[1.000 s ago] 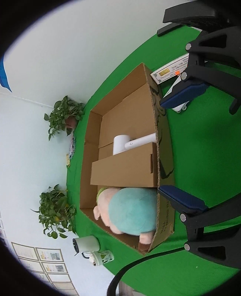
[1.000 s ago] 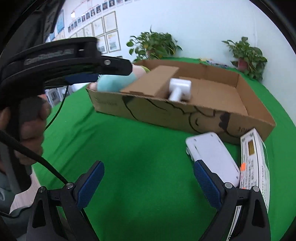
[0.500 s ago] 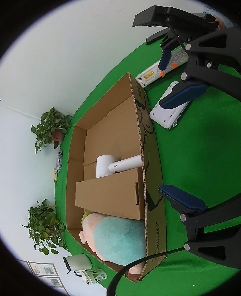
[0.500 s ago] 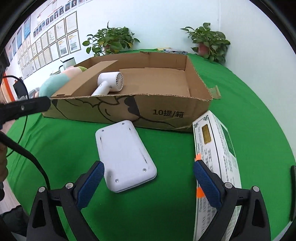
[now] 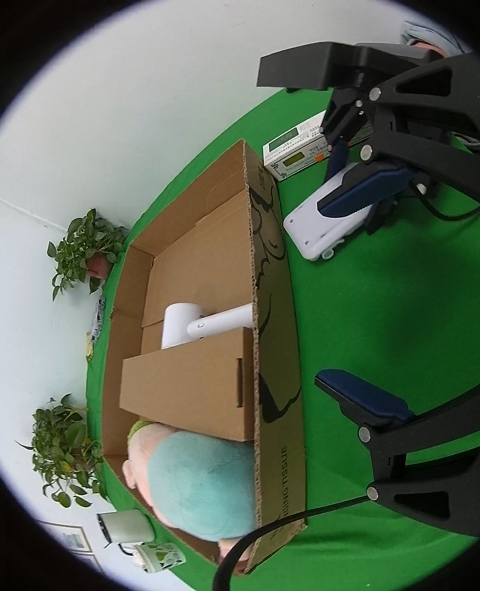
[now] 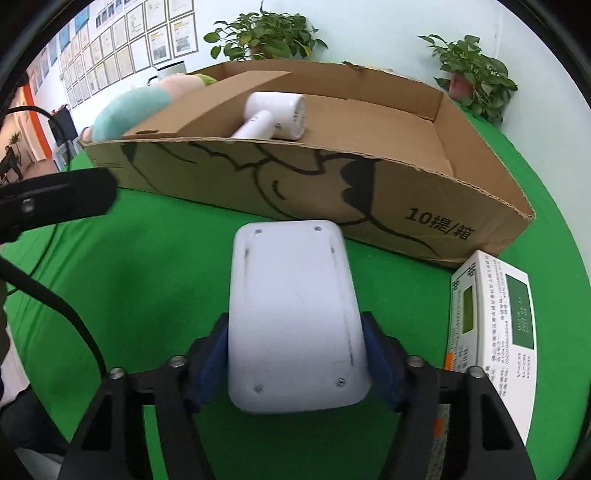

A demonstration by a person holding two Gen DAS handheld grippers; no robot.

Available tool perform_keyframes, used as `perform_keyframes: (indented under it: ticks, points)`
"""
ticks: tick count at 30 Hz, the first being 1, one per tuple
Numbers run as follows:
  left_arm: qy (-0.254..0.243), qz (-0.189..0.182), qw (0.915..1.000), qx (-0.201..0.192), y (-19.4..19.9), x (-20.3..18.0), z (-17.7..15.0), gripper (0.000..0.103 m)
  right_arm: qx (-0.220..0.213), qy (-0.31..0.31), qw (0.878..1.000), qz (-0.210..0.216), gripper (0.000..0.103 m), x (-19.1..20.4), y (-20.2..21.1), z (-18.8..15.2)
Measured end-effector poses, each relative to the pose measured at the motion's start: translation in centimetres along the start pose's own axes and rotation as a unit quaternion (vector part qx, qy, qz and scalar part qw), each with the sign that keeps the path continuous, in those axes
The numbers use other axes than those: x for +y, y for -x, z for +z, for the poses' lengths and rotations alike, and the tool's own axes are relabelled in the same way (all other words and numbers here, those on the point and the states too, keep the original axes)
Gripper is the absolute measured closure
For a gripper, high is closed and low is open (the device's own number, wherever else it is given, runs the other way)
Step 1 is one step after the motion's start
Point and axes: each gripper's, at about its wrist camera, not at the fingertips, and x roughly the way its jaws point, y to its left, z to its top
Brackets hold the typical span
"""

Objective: Organize objects
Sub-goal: 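Move both grippers back to the white rounded device on the table, then close the right gripper on the white device while the left gripper grasps it too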

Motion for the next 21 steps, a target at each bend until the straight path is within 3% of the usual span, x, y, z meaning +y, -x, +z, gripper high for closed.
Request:
perform_keyframes:
  ticks: [4,5,6,8,14,17,21]
  points:
    - [0.030,-0.046,0.9981,0.028,-0.8,0.8,-0.6,0.019,0.007,-0.017,1.000,0.023,0.038,2.2,0.6,-0.5]
    - [0.047,-0.065,0.9961,0.037,-1.1,1.3,-0.7,0.019,0.006,-0.031,0.999,0.035,0.030,2.3,0.8,-0.6]
    - [0.063,-0.079,0.9936,0.050,-1.5,1.7,-0.9,0.019,0.002,-0.043,0.998,0.048,0.014,2.3,0.9,-0.6]
    - [0.080,-0.103,0.9890,0.069,-2.1,2.2,-1.3,0.019,-0.018,-0.041,0.998,0.054,0.007,2.2,1.3,-0.8]
    - [0.109,-0.160,0.9755,0.105,-3.7,2.3,-2.0,0.020,-0.029,-0.003,0.998,0.063,0.008,2.3,1.6,-1.4]
    - [0.118,-0.171,0.9719,0.111,-3.9,2.2,-2.1,0.020,-0.020,0.007,0.997,0.068,0.023,2.8,1.4,-2.1]
    - [0.115,-0.174,0.9707,0.120,-4.0,1.7,-2.5,0.020,-0.030,0.017,0.999,0.038,0.037,3.9,1.8,-2.6]
